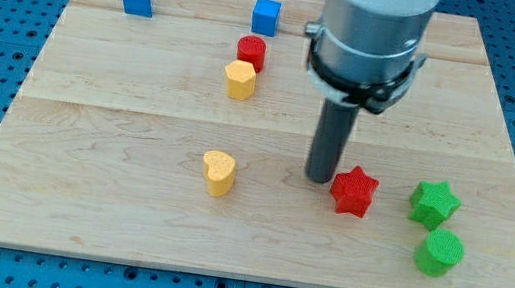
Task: Move the yellow heart parallel to the green circle
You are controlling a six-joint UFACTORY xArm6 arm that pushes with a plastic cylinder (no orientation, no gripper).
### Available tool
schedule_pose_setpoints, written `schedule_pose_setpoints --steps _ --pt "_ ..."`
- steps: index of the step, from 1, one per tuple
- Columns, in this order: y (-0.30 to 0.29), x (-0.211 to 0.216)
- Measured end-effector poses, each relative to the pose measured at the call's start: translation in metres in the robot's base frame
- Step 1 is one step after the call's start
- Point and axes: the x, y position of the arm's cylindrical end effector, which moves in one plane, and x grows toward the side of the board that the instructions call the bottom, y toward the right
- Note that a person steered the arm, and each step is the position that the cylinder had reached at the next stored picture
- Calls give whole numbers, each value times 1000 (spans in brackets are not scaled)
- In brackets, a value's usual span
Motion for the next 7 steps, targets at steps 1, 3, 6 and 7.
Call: schedule_pose_setpoints --steps 1,3,6,7 --pt "-106 -6" --pt "-239 25" --pt "-116 18" --pt "-222 23"
